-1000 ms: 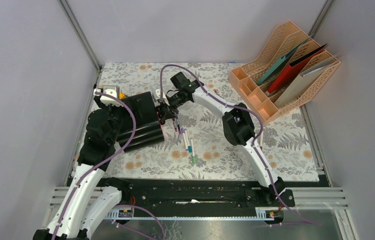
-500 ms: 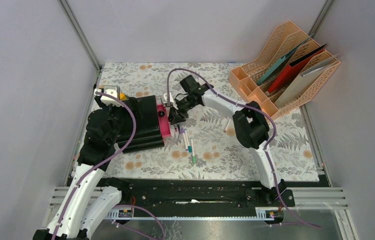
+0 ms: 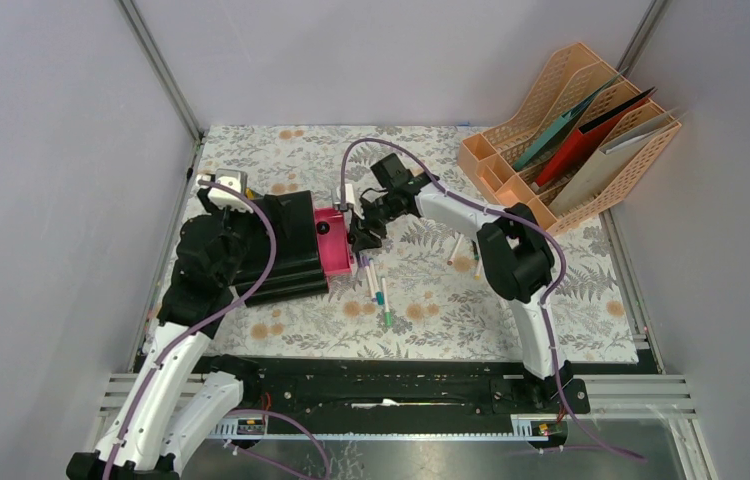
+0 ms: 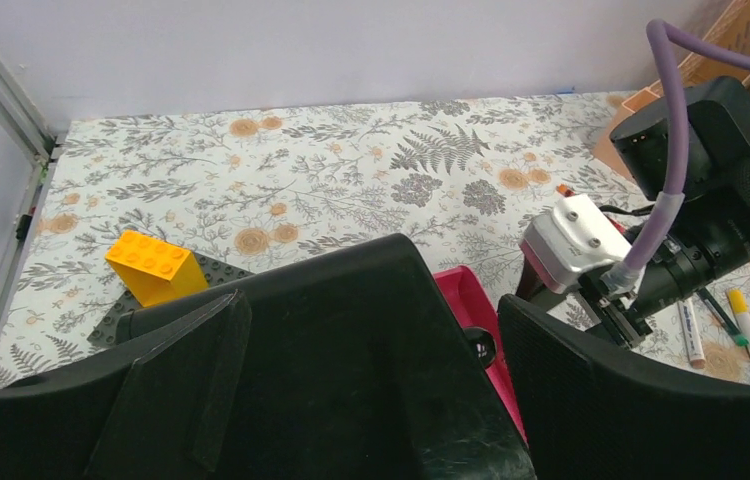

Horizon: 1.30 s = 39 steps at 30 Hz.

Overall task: Organize the desk
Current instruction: Open the drawer in the storage box, then pick up the stationery from the center of the board.

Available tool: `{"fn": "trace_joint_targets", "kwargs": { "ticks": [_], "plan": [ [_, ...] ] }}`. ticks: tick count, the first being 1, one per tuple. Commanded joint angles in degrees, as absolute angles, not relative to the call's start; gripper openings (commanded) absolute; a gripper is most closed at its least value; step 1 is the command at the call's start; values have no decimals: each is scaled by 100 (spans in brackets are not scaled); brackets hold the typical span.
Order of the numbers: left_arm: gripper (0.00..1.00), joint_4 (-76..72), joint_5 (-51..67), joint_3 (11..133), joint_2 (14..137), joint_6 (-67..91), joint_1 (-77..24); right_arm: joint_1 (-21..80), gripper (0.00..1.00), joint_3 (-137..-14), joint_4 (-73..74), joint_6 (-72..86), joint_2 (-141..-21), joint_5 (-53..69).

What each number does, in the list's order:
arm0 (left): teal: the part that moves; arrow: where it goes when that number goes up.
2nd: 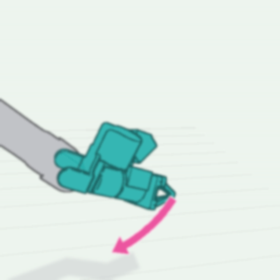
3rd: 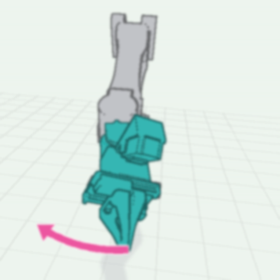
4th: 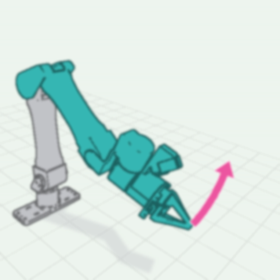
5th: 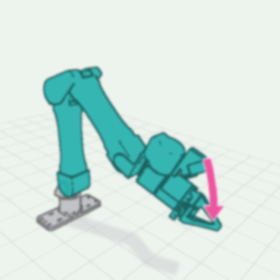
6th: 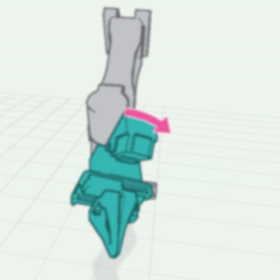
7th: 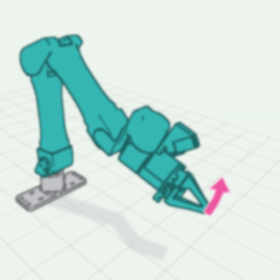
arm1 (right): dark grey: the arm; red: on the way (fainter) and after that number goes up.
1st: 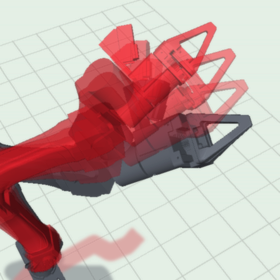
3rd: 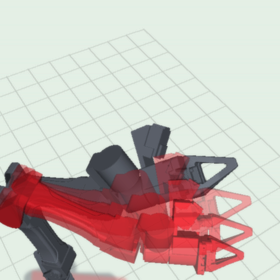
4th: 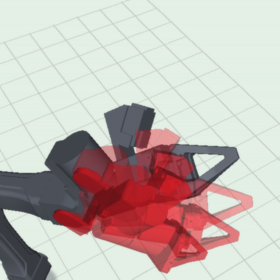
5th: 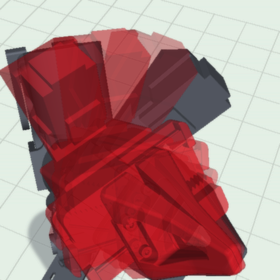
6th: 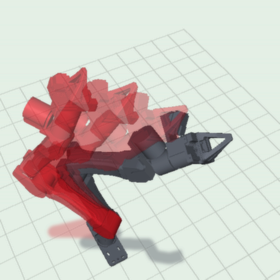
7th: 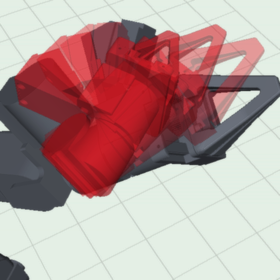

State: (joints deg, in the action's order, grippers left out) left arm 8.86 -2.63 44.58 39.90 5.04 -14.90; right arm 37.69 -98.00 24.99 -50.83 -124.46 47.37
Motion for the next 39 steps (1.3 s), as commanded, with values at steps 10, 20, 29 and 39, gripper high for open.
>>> {"fn": "trace_joint_targets", "kwargs": {
  "ticks": [10, 20, 29, 39],
  "plan": [
    [99, 537, 656, 4641, 4180, 839, -1459, 3649, 89, -9410, 2562, -4300, -11123, 3734],
    [99, 746, 1863, 4780, 4338, 2173, -1459, 3443, 100, -8081, 3197, -3646, -9316, 3549],
    [99, -343, 3080, 3959, 4026, 3809, -1472, 2909, 100, -6597, 3288, -2990, -7547, 3198],
    [99, -605, 1602, 3598, 4205, 3594, -3440, 1581, 100, -5412, 2469, -2684, -6452, 3178]
  ]
}}
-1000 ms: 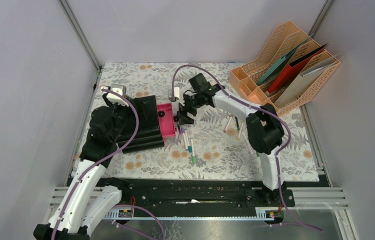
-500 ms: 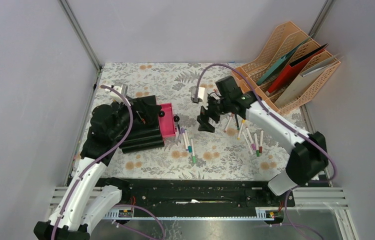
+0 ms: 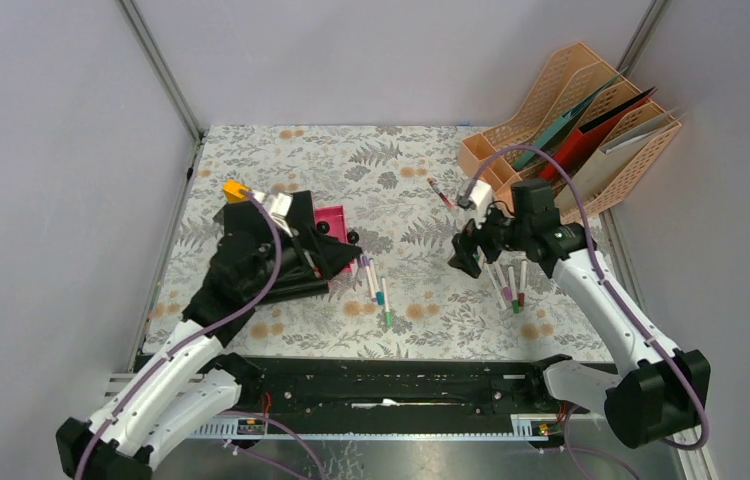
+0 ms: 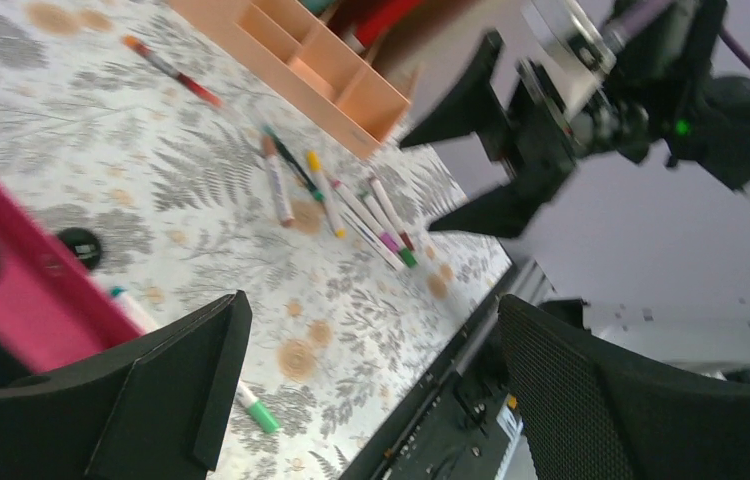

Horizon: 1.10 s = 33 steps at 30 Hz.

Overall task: Organize the desk
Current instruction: Pick up the stationery from the center of the board.

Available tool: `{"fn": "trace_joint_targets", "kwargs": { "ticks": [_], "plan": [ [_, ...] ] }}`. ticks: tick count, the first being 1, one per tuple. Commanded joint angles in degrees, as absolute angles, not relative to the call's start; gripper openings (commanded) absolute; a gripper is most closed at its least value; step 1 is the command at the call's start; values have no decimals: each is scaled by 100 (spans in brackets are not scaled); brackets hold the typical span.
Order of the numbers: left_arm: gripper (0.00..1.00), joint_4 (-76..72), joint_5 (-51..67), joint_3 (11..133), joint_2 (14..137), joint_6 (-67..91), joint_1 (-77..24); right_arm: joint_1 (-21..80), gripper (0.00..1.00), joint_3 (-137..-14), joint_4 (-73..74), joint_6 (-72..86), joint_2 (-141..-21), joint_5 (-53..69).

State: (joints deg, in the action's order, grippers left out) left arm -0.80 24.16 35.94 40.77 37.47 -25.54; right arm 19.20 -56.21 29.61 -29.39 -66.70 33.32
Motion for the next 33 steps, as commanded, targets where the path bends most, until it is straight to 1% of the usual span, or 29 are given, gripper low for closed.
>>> {"fn": "trace_joint_targets", "kwargs": {
  "ticks": [1, 6, 10, 14, 17, 21, 23, 27, 30, 33],
  "plan": [
    [99, -605, 1325, 3607, 4305, 3498, -3739, 1519, 100, -5358, 2405, -2636, -6464, 3161],
    [99, -1075, 413, 3556, 4915, 3215, -4898, 1426, 100, -5315, 2232, -2432, -6793, 2724],
    [99, -1513, 58, 3512, 5431, 3139, -5311, 1412, 96, -5363, 2126, -2069, -7193, 2149],
    [99, -1986, 18, 3384, 5769, 3183, -5443, 1348, 93, -5227, 1766, -1603, -7437, 1562],
    [99, -2292, -107, 3288, 5946, 3256, -5488, 1327, 88, -5081, 1454, -1170, -7609, 1278],
    [99, -2424, -134, 3246, 6143, 3270, -5530, 1327, 75, -5107, 1312, -700, -8003, 915],
    [99, -2496, -145, 3211, 6171, 3274, -5539, 1325, 74, -5157, 1305, -515, -8150, 700],
    [99, -2607, -190, 3137, 6170, 3298, -5539, 1319, 75, -5145, 1119, -53, -8339, 306],
    [99, -2669, -193, 3086, 6190, 3313, -5547, 1327, 74, -5202, 1081, -35, -8524, 310],
    [99, -2674, -189, 3072, 6212, 3313, -5551, 1326, 65, -5414, 1129, -68, -8837, 355]
  ]
}}
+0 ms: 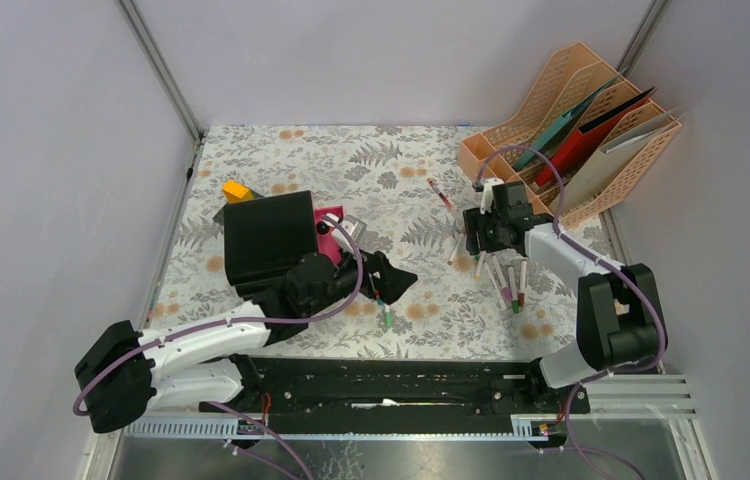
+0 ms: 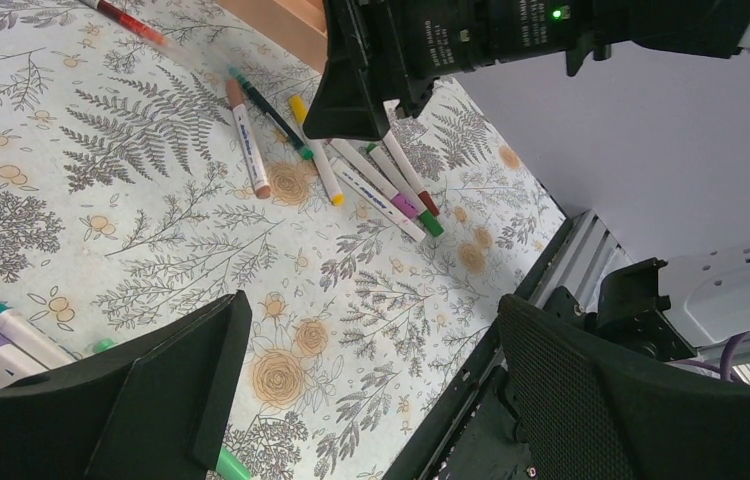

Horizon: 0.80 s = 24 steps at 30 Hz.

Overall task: Organize the desk
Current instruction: Pick up the stationery from the center of the board.

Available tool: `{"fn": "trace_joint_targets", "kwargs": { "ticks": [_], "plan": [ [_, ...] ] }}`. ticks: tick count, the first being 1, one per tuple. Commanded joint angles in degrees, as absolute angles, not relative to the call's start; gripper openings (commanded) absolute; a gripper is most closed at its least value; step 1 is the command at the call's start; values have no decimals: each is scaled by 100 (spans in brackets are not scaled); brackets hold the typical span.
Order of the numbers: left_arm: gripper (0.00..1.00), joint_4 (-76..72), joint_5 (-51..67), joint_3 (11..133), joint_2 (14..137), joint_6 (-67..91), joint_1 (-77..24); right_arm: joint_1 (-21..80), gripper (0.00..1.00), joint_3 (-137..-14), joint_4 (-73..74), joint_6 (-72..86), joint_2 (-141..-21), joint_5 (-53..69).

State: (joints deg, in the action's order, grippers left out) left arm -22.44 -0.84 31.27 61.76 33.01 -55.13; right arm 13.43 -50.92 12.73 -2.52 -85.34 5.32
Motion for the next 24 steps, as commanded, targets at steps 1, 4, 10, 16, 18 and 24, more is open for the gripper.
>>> {"fn": "trace_joint_targets", "kwargs": {
  "ticks": [1, 4, 10, 16, 18, 24],
  "plan": [
    [99, -2668, -185, 3078, 6209, 3309, -5553, 1327, 63, -5538, 1221, -119, -8950, 362],
    [99, -2616, -183, 3114, 6216, 3260, -5551, 1322, 60, -5983, 1533, -304, -9247, 372],
    [99, -2646, -238, 3094, 6196, 3229, -5546, 1323, 49, -6470, 1608, -422, -9705, 406],
    [99, -2682, -194, 3054, 6183, 3228, -5546, 1327, 46, -6286, 1595, -372, -9911, 470],
    [99, -2729, -181, 3058, 6207, 3219, -5546, 1327, 45, -6227, 1595, -428, -9929, 371],
    [99, -2780, -117, 3093, 6328, 3240, -5550, 1325, 42, -6229, 1600, -453, -10058, 385]
  ]
}}
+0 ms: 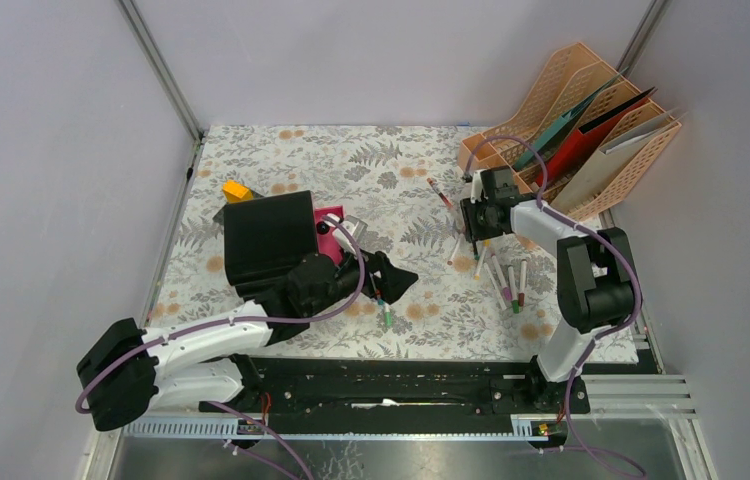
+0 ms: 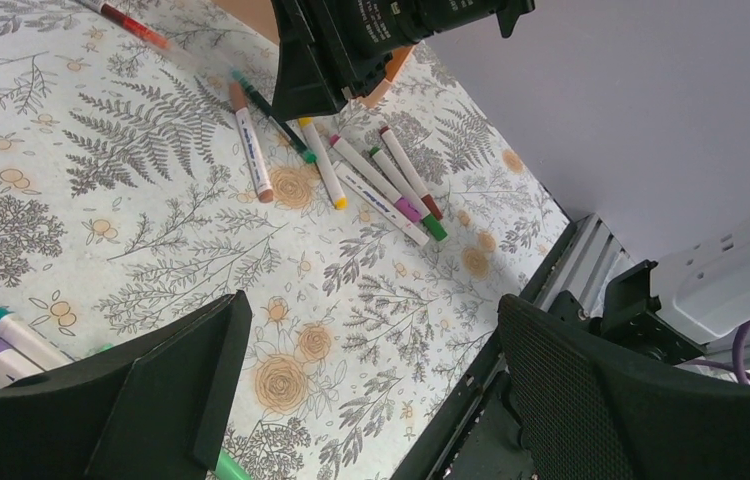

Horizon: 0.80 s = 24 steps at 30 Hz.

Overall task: Organize the desk
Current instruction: Pick up the stationery from the center of the board.

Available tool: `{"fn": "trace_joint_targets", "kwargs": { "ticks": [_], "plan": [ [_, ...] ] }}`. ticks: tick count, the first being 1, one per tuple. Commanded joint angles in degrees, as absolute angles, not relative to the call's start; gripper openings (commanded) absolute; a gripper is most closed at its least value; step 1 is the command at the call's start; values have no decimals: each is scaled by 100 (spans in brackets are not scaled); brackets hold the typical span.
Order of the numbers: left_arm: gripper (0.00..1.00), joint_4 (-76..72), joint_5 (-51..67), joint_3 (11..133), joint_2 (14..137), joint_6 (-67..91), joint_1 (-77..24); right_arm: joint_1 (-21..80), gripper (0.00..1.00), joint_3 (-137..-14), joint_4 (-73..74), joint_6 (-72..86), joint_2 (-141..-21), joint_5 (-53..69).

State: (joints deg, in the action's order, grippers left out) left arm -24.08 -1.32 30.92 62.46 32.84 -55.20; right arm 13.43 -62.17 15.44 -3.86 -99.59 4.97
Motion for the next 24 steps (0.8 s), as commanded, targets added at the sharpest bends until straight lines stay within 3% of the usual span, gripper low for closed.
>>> {"fn": "trace_joint_targets", "kwargs": {
  "ticks": [1, 12, 24],
  "plan": [
    [99, -2797, -107, 3082, 6328, 3249, -5548, 1327, 42, -6240, 1606, -451, -10110, 358],
    [99, -2819, -50, 3048, 6226, 3270, -5546, 1327, 41, -6259, 1643, -433, -10405, 149],
    [99, -3076, 190, 3046, 6353, 3361, -5546, 1327, 28, -6249, 1644, -417, -10697, 29]
  ]
}}
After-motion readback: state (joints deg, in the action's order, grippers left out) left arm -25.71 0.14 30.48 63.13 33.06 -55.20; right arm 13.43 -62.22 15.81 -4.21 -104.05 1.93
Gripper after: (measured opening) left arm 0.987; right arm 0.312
